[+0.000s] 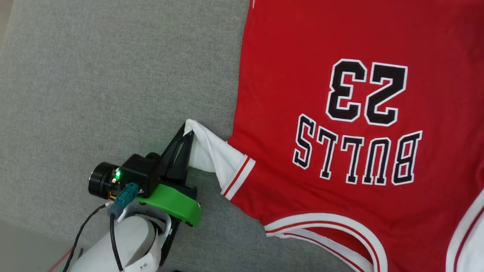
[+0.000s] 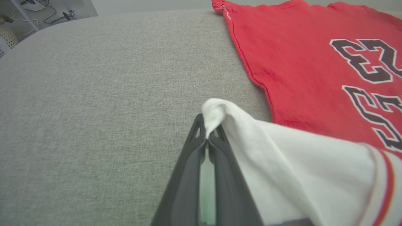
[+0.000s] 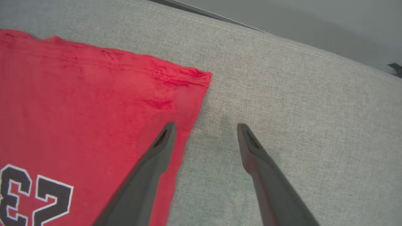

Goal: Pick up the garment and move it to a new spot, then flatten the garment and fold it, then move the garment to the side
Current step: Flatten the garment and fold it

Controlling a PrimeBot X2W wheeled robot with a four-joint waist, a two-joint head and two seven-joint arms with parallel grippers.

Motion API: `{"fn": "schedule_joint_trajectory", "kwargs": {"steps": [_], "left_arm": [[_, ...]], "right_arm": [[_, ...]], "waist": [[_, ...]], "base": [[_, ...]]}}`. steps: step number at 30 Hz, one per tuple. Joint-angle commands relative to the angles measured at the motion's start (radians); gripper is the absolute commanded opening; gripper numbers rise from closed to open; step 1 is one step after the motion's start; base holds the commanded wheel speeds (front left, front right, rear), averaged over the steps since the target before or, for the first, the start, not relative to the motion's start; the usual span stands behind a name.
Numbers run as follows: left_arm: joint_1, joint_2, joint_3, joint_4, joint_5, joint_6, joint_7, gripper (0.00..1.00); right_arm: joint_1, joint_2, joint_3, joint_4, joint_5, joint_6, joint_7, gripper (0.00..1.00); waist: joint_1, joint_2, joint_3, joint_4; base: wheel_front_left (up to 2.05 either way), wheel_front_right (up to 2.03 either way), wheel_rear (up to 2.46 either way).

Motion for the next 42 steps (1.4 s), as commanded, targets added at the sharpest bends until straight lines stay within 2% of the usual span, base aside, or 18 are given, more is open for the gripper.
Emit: {"fn": "schedule_joint_trajectory", "kwargs": {"steps": [1,4,8,9,10,13,19,24,33,39,42], "left_arm": [[-0.020,-0.011,0.009,0.005,0.016,-0.009,-0.006,0.00],[-0.022,-0.038,0.024,0.019,0.041,-0.030,-0.006,0.00],[-0.017,-0.057,0.043,0.034,0.064,-0.045,-0.006,0.00],[-0.014,-0.060,0.046,0.039,0.067,-0.049,-0.006,0.00],[-0.010,-0.061,0.049,0.044,0.070,-0.053,-0.006,0.00],[0.002,-0.066,0.061,0.057,0.076,-0.061,-0.006,0.00],[0.051,-0.064,0.082,0.083,0.086,-0.068,-0.006,0.00],[0.117,-0.046,0.097,0.093,0.078,-0.063,-0.006,0.00],[0.245,0.008,0.143,0.090,0.031,-0.027,-0.005,0.00],[0.304,0.032,0.160,0.084,0.007,-0.013,-0.004,0.00],[0.329,0.040,0.170,0.084,-0.009,-0.010,-0.004,0.00]], "right_arm": [[-0.002,0.013,0.002,0.016,-0.014,-0.001,0.001,1.00],[0.048,0.017,0.018,0.048,-0.019,-0.001,-0.003,1.00],[0.105,-0.011,0.042,0.054,0.007,-0.001,0.024,1.00],[0.112,-0.018,0.046,0.050,0.013,-0.001,0.027,0.28],[0.119,-0.025,0.052,0.042,0.022,-0.001,0.029,0.00],[0.121,-0.043,0.054,0.020,0.026,-0.001,-0.002,0.00],[0.117,-0.054,0.053,-0.012,0.059,-0.001,-0.136,0.00],[0.171,-0.127,0.104,-0.060,0.122,-0.001,-0.220,0.00],[0.442,-0.290,0.258,-0.235,0.270,-0.001,-0.309,0.00],[0.659,-0.364,0.268,-0.316,0.362,-0.001,-0.381,0.00],[0.785,-0.380,0.247,-0.342,0.402,-0.001,-0.419,0.00]], "waist": [[-0.0001,0.0000,0.104,0.092],[-0.0001,0.0000,0.115,0.102],[-0.0001,0.0000,0.103,0.100],[-0.0001,0.0000,0.097,0.097],[-0.0001,0.0000,0.089,0.094],[-0.0001,0.0000,0.060,0.081],[-0.0001,0.0000,-0.049,0.040],[-0.0001,0.0000,-0.167,-0.011],[-0.0001,0.0000,-0.320,-0.143],[-0.0001,0.0000,-0.375,-0.201],[-0.0001,0.0000,-0.388,-0.220]], "base": [[0.00,0.00,0.00],[0.00,0.00,0.00],[0.00,0.00,0.00],[0.00,0.00,0.00],[0.00,0.00,0.00],[0.00,0.00,0.00],[0.00,0.00,0.00],[0.00,0.00,0.00],[0.00,0.00,0.00],[0.00,0.00,0.00],[0.00,0.00,0.00]]}}
